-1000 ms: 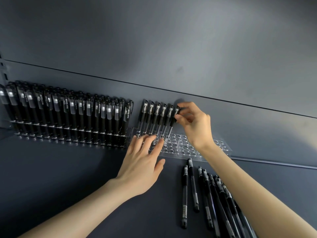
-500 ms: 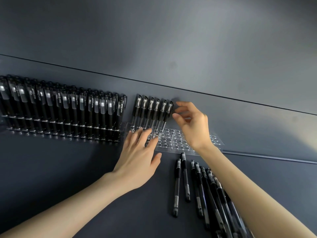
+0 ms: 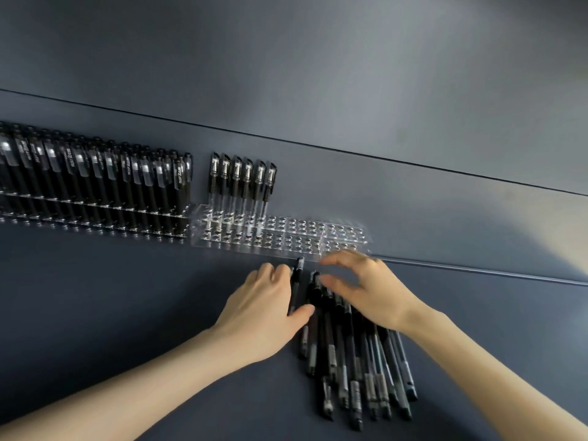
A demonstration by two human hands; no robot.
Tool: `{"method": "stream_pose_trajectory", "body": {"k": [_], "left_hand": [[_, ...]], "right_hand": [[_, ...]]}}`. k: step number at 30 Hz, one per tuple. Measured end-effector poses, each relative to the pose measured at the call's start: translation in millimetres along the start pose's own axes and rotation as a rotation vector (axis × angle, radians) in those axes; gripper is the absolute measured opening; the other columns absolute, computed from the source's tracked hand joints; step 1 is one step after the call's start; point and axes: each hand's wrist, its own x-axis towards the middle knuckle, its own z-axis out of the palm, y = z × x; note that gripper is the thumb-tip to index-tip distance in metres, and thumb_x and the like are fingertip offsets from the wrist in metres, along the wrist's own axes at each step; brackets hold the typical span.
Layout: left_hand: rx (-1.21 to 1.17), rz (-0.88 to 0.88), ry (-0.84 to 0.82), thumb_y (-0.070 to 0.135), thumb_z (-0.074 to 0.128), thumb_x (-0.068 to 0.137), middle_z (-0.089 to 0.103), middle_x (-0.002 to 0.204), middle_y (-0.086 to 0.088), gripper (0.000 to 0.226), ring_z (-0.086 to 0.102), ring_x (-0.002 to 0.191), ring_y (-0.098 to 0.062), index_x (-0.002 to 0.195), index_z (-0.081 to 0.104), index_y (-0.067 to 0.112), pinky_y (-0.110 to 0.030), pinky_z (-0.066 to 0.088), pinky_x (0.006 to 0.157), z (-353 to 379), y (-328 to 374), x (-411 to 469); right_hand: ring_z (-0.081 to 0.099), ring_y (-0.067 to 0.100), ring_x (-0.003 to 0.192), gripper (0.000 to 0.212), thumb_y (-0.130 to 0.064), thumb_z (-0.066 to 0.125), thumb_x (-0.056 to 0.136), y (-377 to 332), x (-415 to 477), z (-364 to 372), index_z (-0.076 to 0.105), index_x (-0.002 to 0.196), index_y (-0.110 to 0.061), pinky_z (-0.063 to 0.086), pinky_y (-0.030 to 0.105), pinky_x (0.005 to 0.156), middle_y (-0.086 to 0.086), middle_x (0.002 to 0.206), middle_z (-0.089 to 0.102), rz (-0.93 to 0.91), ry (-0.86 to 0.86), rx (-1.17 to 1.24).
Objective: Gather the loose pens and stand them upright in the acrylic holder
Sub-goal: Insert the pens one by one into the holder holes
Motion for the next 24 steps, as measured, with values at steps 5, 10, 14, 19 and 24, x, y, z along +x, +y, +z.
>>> {"method": "stream_pose_trajectory", "body": {"k": [5, 10, 14, 19, 24], "left_hand": [[-0.081, -0.207, -0.011, 0.041, 0.053, 0.093, 0.056, 0.115, -0.003, 0.042, 0.057, 0.104, -0.023, 0.121, 0.046, 0.012, -0.037, 0.047, 0.088, 3, 11, 7], [-0.099, -0.287, -0.056, 0.026, 0.063, 0.083, 0.068, 0.079, -0.005, 0.018, 0.064, 0.079, -0.022, 0.088, 0.061, 0.009, -0.03, 0.044, 0.063, 0, 18, 16], [-0.117, -0.28, -0.07, 0.024, 0.058, 0.088, 0.043, 0.059, -0.005, 0.028, 0.04, 0.056, -0.023, 0.068, 0.043, 0.012, -0.03, 0.029, 0.053, -3, 18, 17], [-0.462, -0.231, -0.007, 0.025, 0.048, 0.097, 0.058, 0.066, -0.005, 0.027, 0.056, 0.054, -0.008, 0.083, 0.054, 0.003, -0.028, 0.045, 0.058, -7, 10, 5], [-0.862, -0.121, -0.008, 0.018, 0.051, 0.096, 0.055, 0.066, -0.006, 0.012, 0.052, 0.053, -0.013, 0.088, 0.059, 0.012, -0.023, 0.046, 0.055, -24, 16, -9]], "right_hand": [[0.04, 0.017, 0.129, 0.043, -0.042, 0.044, 0.097, 11, -18, 8, 0.045, 0.137, -0.027, 0.032, 0.035, 0.108, -0.008, 0.138, 0.049, -0.023, -0.142, -0.041], [0.04, 0.025, 0.127, 0.044, -0.045, 0.041, 0.097, 12, -20, 13, 0.042, 0.137, -0.028, 0.034, 0.042, 0.105, -0.002, 0.135, 0.051, -0.003, -0.128, -0.004], [0.038, 0.026, 0.127, 0.044, -0.047, 0.04, 0.096, 14, -22, 14, 0.042, 0.136, -0.028, 0.033, 0.043, 0.106, -0.001, 0.135, 0.051, 0.003, -0.126, -0.007], [0.047, 0.018, 0.124, 0.045, -0.039, 0.05, 0.095, 7, -21, 8, 0.046, 0.135, -0.019, 0.036, 0.031, 0.105, -0.001, 0.132, 0.055, -0.027, 0.028, 0.119], [0.065, 0.011, 0.096, 0.032, -0.022, 0.06, 0.091, -20, -2, -2, 0.051, 0.12, -0.012, 0.052, 0.03, 0.092, 0.002, 0.106, 0.068, 0.084, 0.139, 0.762]]}}
